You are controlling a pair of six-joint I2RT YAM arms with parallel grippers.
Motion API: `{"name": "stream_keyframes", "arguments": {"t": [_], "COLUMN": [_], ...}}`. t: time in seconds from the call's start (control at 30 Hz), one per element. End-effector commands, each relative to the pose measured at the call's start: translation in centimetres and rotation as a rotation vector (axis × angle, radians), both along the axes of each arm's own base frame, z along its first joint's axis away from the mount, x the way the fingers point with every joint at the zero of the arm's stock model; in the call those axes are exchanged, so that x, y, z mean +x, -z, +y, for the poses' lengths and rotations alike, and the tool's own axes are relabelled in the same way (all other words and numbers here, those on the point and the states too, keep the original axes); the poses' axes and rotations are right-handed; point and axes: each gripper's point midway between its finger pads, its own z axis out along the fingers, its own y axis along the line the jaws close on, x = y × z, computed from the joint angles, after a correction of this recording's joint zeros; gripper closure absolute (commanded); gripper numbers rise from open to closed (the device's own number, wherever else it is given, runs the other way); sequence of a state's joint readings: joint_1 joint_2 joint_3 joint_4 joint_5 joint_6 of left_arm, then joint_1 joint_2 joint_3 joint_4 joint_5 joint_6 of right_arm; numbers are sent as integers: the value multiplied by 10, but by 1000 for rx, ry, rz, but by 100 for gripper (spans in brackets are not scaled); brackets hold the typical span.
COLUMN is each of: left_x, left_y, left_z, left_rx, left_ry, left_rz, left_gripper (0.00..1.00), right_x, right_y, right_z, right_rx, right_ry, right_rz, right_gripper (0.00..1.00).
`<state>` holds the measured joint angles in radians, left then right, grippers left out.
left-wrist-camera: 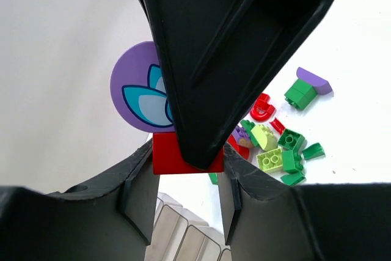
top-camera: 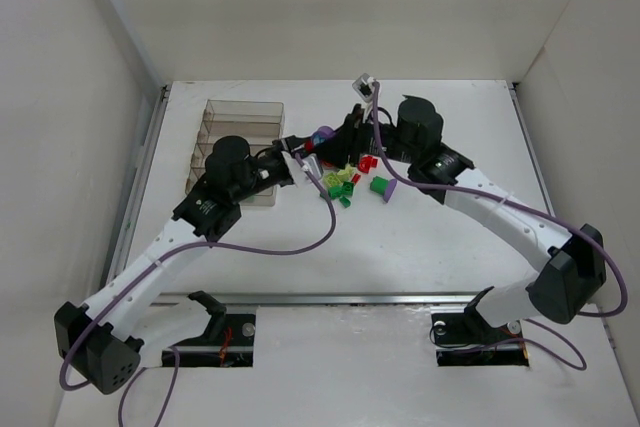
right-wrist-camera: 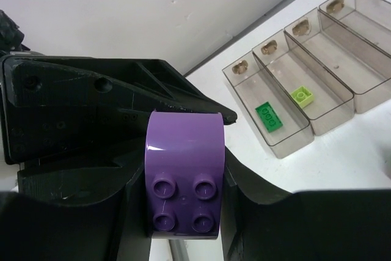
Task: Sort the legos into containers by color
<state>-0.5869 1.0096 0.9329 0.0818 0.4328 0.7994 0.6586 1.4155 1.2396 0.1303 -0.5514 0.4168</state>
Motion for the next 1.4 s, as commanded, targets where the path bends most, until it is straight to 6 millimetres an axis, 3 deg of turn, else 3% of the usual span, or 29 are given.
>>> {"name": "stream_keyframes", "arguments": {"t": [0.0,0.13,0.23,0.33,0.4,0.43,0.47,0.6,0.7,0.77,0.8,0.87,0.9,0.97,1.0,1.03,1.07,1.2,1.23,1.37], "left_x": [3,2,0,0,-1,-1,-1,9,44,69,90,110,136,151,165,177,185,210,218,238], "left_y": [9,9,8,8,10,10,16,27,43,76,59,63,59,61,74,64,68,110,133,162], "left_z": [30,28,30,30,30,30,30,44,69,83,100,110,121,125,127,134,137,143,148,155], "left_rx": [14,8,13,13,19,19,25,4,-93,-94,-160,-247,-287,-331,-322,-338,-338,-306,-281,-272], "left_ry": [-106,-98,-97,-97,-97,-97,-97,-213,-422,-538,-604,-669,-710,-717,-727,-731,-741,-768,-786,-836], "left_rz": [37,45,38,38,47,47,55,111,286,462,483,604,623,692,725,712,717,810,845,904], "left_gripper": [100,100,100,100,100,100,100,100,100,100,100,100,100,100,100,100,100,100,100,100], "right_x": [33,27,30,33,33,32,32,47,68,79,82,93,97,110,116,121,129,159,164,183], "right_y": [-37,-32,-26,-24,-24,-24,-24,-23,-13,-13,-3,8,6,22,26,24,39,59,62,72], "right_z": [-36,-24,-22,-18,-18,-18,-18,-31,-47,-55,-53,-54,-52,-50,-50,-47,-41,-42,-43,-41], "right_rx": [58,57,59,59,63,66,66,71,62,62,49,25,27,-3,-8,-4,-26,-43,-44,-54], "right_ry": [126,34,20,8,8,8,8,100,228,286,287,298,298,296,296,296,281,267,267,269], "right_rz": [-109,-80,-26,-12,-2,7,7,14,29,27,45,45,43,52,59,54,73,110,114,135], "right_gripper": [100,98,66,58,60,66,85,97,100,100,100,100,100,100,100,100,100,100,100,100]}}
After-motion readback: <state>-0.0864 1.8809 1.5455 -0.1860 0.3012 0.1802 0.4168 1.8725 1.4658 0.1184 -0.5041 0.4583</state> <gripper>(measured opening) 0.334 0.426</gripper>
